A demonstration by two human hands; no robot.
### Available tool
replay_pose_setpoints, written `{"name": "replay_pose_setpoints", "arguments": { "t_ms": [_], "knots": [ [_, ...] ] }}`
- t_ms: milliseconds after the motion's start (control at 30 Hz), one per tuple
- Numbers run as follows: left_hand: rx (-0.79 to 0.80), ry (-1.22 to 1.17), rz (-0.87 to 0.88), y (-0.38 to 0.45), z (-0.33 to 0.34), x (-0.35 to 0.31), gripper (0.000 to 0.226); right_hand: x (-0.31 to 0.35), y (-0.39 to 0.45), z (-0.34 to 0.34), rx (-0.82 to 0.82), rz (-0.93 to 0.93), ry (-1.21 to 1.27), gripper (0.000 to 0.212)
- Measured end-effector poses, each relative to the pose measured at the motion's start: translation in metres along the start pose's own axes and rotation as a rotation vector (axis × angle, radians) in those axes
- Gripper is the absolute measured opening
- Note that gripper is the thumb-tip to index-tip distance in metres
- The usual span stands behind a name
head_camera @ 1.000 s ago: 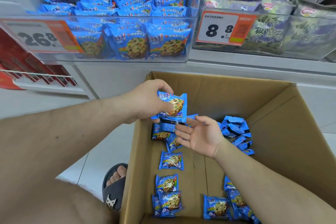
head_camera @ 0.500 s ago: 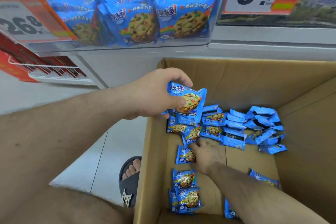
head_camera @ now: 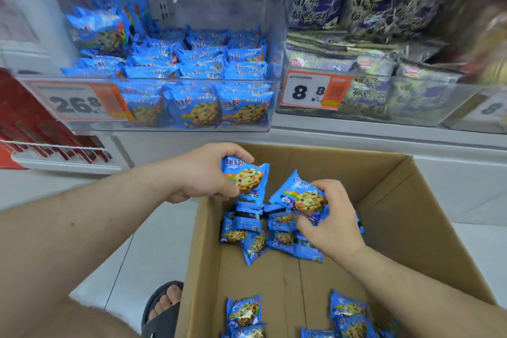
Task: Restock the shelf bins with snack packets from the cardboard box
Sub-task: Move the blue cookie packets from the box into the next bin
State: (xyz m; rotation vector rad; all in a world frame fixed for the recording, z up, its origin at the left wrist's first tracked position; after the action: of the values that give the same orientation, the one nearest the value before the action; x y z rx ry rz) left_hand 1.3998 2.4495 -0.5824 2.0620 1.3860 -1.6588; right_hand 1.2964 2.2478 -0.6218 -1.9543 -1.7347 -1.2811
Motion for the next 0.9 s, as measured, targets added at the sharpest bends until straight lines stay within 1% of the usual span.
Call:
{"name": "replay_pose_setpoints", "arguments": {
  "t_ms": [67, 133, 267, 333, 400, 467, 533, 600, 667, 733, 800, 833, 900],
  "knots": [
    [0.002, 0.028, 0.033, -0.009, 0.001, -0.013, 0.058, 0.042, 0.013, -0.026, -0.098, -0.105, 0.039, 0.045],
    [0.035, -0.007, 0.072, -0.018, 0.005, -0.026, 0.062, 0.080, 0.022, -0.038, -0.115, -0.211, 0.040, 0.045],
    [0.179, -0.188, 0.162, -0.037, 0.016, -0.047, 0.074, 0.127, 0.030, -0.035, -0.014, -0.344, 0.001, 0.051],
    [0.208, -0.247, 0.210, -0.045, 0.017, -0.055, 0.077, 0.143, 0.031, -0.031, 0.025, -0.402, -0.034, 0.055],
    [0.162, -0.251, 0.242, -0.051, 0.012, -0.059, 0.067, 0.156, 0.032, -0.030, 0.034, -0.443, -0.093, 0.056],
    [0.093, -0.248, 0.264, -0.054, 0.005, -0.062, 0.050, 0.169, 0.035, -0.027, 0.046, -0.469, -0.149, 0.058],
    [0.048, -0.243, 0.288, -0.057, -0.003, -0.065, 0.042, 0.180, 0.038, -0.023, 0.079, -0.490, -0.178, 0.062],
    [0.016, -0.247, 0.325, -0.060, -0.015, -0.067, 0.043, 0.185, 0.045, -0.021, 0.150, -0.447, -0.111, 0.076],
    [-0.035, -0.239, 0.373, -0.065, -0.029, -0.072, 0.044, 0.185, 0.058, -0.021, 0.235, -0.303, 0.047, 0.090],
    [-0.082, -0.217, 0.410, -0.071, -0.041, -0.076, 0.045, 0.185, 0.074, -0.017, 0.325, -0.151, 0.172, 0.094],
    [-0.114, -0.198, 0.445, -0.079, -0.052, -0.080, 0.047, 0.193, 0.086, -0.008, 0.410, -0.090, 0.189, 0.083],
    [-0.130, -0.195, 0.456, -0.083, -0.057, -0.081, 0.052, 0.200, 0.090, -0.003, 0.444, -0.099, 0.151, 0.075],
    [-0.159, -0.208, 0.479, -0.089, -0.067, -0.080, 0.064, 0.216, 0.097, 0.004, 0.476, -0.176, 0.058, 0.062]
  ]
}}
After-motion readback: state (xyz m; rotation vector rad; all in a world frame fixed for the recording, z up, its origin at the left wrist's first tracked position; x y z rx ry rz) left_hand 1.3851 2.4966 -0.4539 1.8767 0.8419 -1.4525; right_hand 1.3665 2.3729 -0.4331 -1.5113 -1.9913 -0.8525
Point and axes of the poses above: each hand's wrist, its own y-axis towards the middle knuckle, its own z-axis out of the palm, x = y × z, the point moved 9 cm from there along y, towards the middle knuckle, and after that the axes turned 3 degrees about y, right-handed, at the moved point
